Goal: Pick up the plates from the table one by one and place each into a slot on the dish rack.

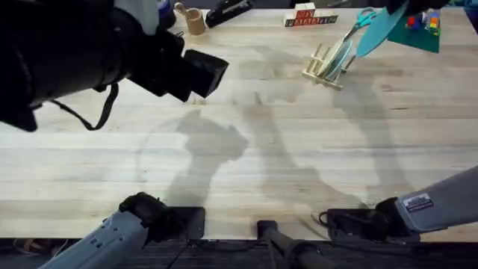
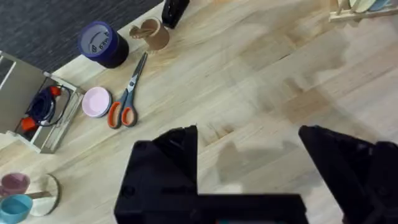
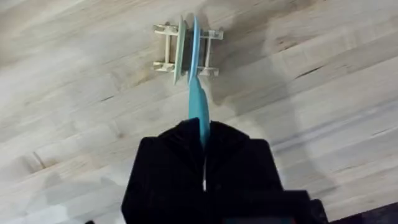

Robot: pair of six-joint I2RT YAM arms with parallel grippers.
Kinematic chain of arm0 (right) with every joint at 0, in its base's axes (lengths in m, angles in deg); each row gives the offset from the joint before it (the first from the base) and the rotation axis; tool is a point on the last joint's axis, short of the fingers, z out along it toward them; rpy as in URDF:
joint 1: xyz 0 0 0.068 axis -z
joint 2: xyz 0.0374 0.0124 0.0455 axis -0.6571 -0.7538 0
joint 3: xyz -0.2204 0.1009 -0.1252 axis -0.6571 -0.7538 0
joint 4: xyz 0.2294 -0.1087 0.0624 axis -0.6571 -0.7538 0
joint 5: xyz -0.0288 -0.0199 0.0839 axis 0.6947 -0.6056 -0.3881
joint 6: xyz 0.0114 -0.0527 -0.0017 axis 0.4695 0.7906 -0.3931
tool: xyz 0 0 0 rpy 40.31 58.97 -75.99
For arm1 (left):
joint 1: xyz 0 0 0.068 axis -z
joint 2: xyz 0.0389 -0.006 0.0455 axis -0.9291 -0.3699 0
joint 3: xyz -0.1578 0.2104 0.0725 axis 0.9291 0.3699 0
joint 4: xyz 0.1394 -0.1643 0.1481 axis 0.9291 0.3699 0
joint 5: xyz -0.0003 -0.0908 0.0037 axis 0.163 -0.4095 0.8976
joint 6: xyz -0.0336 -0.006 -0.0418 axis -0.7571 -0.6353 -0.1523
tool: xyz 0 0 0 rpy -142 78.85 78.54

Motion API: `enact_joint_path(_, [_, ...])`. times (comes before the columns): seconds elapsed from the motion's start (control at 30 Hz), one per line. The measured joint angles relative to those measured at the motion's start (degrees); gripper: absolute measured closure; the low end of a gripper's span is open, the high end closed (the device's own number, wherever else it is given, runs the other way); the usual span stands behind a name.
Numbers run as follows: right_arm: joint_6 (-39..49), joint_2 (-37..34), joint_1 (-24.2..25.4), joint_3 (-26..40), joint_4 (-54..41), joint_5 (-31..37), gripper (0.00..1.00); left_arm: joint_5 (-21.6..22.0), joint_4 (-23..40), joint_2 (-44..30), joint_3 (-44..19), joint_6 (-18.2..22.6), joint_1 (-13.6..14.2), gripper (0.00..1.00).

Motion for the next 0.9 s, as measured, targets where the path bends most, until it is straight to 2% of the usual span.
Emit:
enact_joint_path(0.57, [-1.40, -0.43, 0.54, 0.15, -1.30, 4.44, 0.972, 0.03, 0.58, 0.00, 0.00, 0.00, 0.00, 0.008])
enact_joint_path(0.9, [-1.95, -7.11, 2.25, 0.21, -1.09, 4.30, 0.972, 0.17, 1.92, 0.00, 0.00, 0.00, 0.00, 0.008])
